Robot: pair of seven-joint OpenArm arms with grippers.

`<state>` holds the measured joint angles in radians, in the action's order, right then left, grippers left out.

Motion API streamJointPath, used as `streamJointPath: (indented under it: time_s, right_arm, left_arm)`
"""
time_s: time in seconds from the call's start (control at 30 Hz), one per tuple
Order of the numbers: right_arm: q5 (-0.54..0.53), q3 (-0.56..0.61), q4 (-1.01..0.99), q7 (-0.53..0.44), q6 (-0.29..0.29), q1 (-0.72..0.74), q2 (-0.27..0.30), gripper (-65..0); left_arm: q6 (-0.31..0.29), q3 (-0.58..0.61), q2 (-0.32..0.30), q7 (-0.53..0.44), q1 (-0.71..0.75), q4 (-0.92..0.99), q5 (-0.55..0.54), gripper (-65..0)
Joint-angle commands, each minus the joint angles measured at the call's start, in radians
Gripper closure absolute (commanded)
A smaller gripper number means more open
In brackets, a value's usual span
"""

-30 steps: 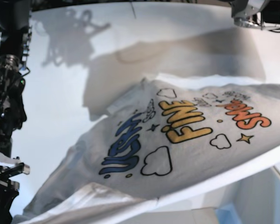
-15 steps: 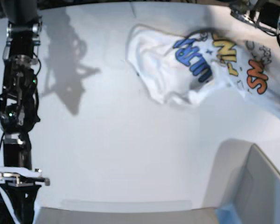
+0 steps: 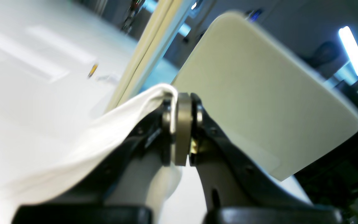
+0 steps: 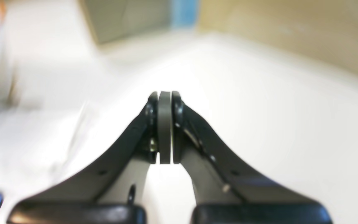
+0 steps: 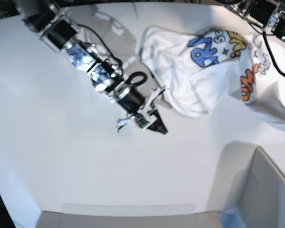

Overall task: Layout the t-shirt on the table in an organized manner, then fold the t-shirt properly
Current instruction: 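Lower the right gripper onto the bunched shirt and grasp its edge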

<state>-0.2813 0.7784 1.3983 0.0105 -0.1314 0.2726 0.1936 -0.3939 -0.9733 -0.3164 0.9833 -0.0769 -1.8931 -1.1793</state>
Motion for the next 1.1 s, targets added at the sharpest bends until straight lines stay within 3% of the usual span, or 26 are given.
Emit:
streamJointPath:
  time_s: [0.0, 0.13, 0.33, 0.57, 0.7, 0.87, 1.07]
  right_arm:
    - [0.007, 0.026, 0.002, -0.040, 0.008, 0.018, -0.027, -5.7]
    - [0.007, 0.143, -0.021, -0.040, 0.008, -0.023, -0.064, -18.5]
    - [0.007, 0.234, -0.058, -0.011, 0.008, -0.060, -0.099, -17.0]
    - [0.007, 0.181, -0.236, 0.039, 0.008, -0.071, -0.153, -16.4]
    - [0.006, 0.048, -0.225, 0.058, 0.008, -0.132, -0.148, -16.4]
    - [-0.036, -0.133, -0.096, 0.173, 0.016, -0.217, -0.088, -16.4]
    - [-0.187, -0.348, 0.088, 0.227, 0.016, -0.321, 0.071, -16.4]
  left_arm:
    - [-0.010, -0.002, -0.020, -0.028, 0.002, -0.015, -0.026, 0.0]
    - [-0.010, -0.003, -0.022, -0.028, 0.042, -0.015, -0.026, 0.0]
    - [-0.010, -0.003, -0.020, -0.028, 0.079, -0.015, -0.026, 0.0]
    - [-0.010, 0.006, -0.014, -0.027, 0.111, -0.013, -0.031, 0.0]
    - [-0.010, -0.002, 0.018, 0.027, 0.118, -0.016, -0.031, 0.0]
    - [-0.010, -0.003, 0.099, 0.158, 0.130, -0.018, -0.073, 0.0]
    - [-0.010, 0.006, 0.205, 0.199, 0.208, -0.046, -0.175, 0.0]
